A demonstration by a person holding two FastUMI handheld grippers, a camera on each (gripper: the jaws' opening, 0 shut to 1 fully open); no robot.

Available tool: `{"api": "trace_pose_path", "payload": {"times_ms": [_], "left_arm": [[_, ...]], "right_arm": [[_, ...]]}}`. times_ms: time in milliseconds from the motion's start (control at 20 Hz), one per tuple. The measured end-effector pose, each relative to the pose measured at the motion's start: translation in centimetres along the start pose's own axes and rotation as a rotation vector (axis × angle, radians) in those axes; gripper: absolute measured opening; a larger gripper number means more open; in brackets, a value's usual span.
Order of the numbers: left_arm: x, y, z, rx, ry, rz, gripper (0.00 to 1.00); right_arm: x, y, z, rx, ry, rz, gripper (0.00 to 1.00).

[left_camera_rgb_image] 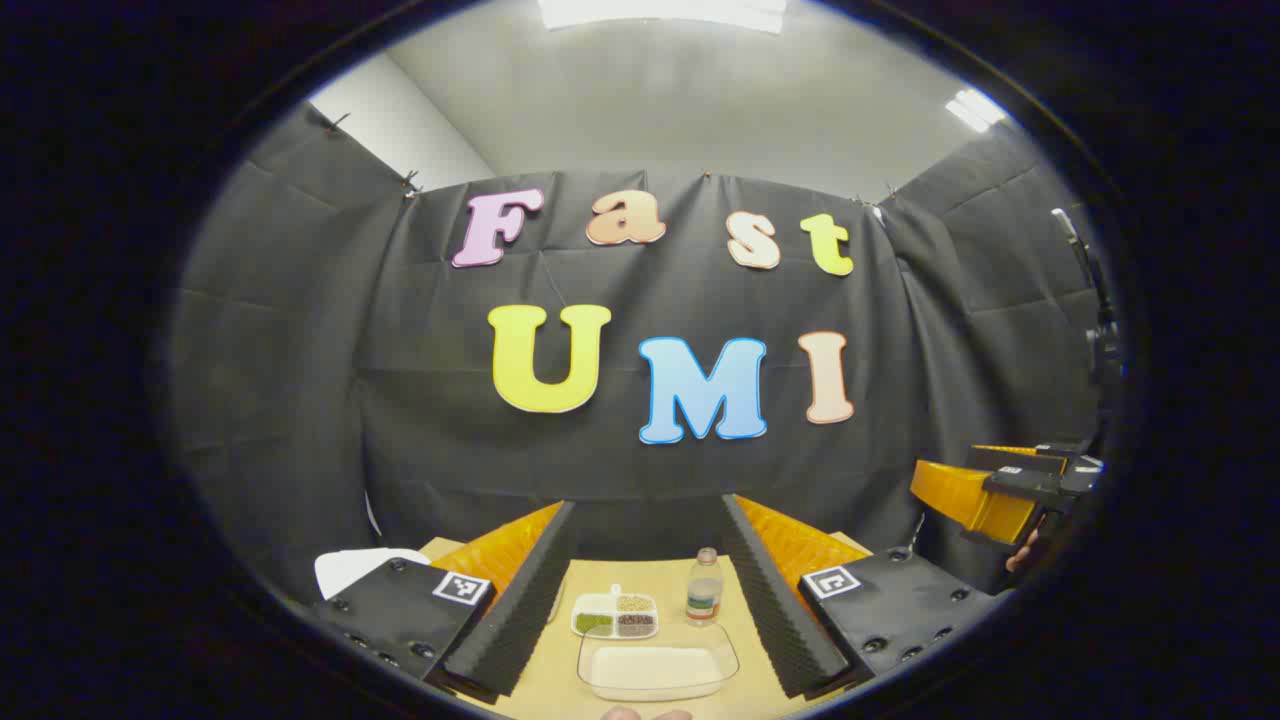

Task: Close the left gripper, press the button to open the rice cooker; take a wooden spoon from the chopstick holder with the right hand, scoop a spoonful of rice and pour it into the rice cooker, then put the wooden spoon back into the chopstick holder.

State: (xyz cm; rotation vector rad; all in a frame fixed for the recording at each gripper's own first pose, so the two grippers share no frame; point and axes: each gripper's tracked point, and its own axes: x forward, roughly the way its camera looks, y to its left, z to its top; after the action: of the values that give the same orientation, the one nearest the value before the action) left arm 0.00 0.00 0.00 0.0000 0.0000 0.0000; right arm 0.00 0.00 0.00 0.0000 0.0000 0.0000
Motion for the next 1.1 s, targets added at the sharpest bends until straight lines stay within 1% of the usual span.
{"api": "trace_pose_path", "payload": {"times_ms": [50, 100, 150, 200, 250, 300, 450, 500, 550, 600, 650, 700, 750, 800, 850, 900, 950, 1000, 1100], "left_arm": [[-0.1, 0.1, -0.1, -0.008, -0.005, 0.001, 0.98], [-0.1, 0.0, 0.0, -0.018, -0.007, -0.001, 0.98], [-0.1, 0.1, -0.3, -0.020, -0.003, -0.001, 0.94], [0.0, 0.2, -0.3, -0.016, 0.001, 0.000, 0.98], [0.1, 0.1, -0.5, -0.012, 0.008, -0.004, 0.98], [0.1, 0.0, -0.5, -0.016, 0.013, -0.012, 0.98], [0.2, -0.4, -0.9, -0.024, 0.027, -0.032, 0.98], [0.3, -0.1, -0.8, -0.016, 0.026, -0.029, 0.94], [0.4, -0.1, -0.8, -0.014, 0.025, -0.031, 0.94], [0.5, 0.0, -1.0, -0.015, 0.030, -0.030, 0.98], [0.4, 0.2, -1.2, -0.017, 0.035, -0.028, 0.94], [0.5, 0.5, -1.2, -0.019, 0.036, -0.018, 0.98], [0.4, 0.8, -1.2, -0.019, 0.034, -0.008, 0.94], [0.5, 0.8, -1.4, -0.021, 0.038, -0.011, 0.98], [0.4, 1.2, -1.6, -0.020, 0.045, -0.003, 0.94], [0.4, 1.6, -1.9, -0.022, 0.054, 0.000, 0.94], [0.5, 1.8, -2.4, -0.023, 0.068, 0.007, 0.97], [0.4, 2.2, -2.6, -0.022, 0.081, 0.014, 0.94], [0.7, 3.1, -3.7, -0.027, 0.120, 0.018, 0.84]], "right_arm": [[-0.1, 0.0, -0.1, -0.003, -0.001, -0.001, 0.96], [-0.2, 0.0, 0.0, -0.004, -0.001, -0.001, 0.99], [-0.2, 0.2, 0.0, -0.008, -0.001, 0.001, 0.99], [-0.2, 0.2, 0.1, -0.013, -0.003, 0.002, 0.99], [-0.2, 0.3, 0.1, -0.018, -0.004, 0.004, 0.96], [-0.2, 0.4, 0.1, -0.024, -0.004, 0.003, 0.99], [-0.5, 0.8, 0.1, -0.033, -0.008, 0.008, 0.99], [-0.5, 0.9, 0.1, -0.034, -0.009, 0.014, 0.99], [-0.7, 1.1, 0.1, -0.033, -0.013, 0.019, 0.99], [-0.7, 1.1, 0.2, -0.034, -0.014, 0.021, 0.99], [-0.7, 1.1, 0.1, -0.036, -0.015, 0.023, 0.97], [-0.6, 1.1, 0.1, -0.036, -0.016, 0.025, 0.99], [-0.7, 1.2, 0.0, -0.035, -0.016, 0.027, 0.97], [-0.6, 1.3, 0.0, -0.034, -0.014, 0.030, 0.99], [-0.6, 1.3, -0.2, -0.033, -0.010, 0.032, 0.99], [-0.6, 1.4, -0.3, -0.034, -0.006, 0.035, 0.97], [-0.5, 1.5, -0.5, -0.036, -0.003, 0.037, 0.97], [-0.4, 1.5, -0.6, -0.037, 0.002, 0.039, 0.99], [-0.4, 1.7, -0.9, -0.037, 0.010, 0.046, 0.99]]}}
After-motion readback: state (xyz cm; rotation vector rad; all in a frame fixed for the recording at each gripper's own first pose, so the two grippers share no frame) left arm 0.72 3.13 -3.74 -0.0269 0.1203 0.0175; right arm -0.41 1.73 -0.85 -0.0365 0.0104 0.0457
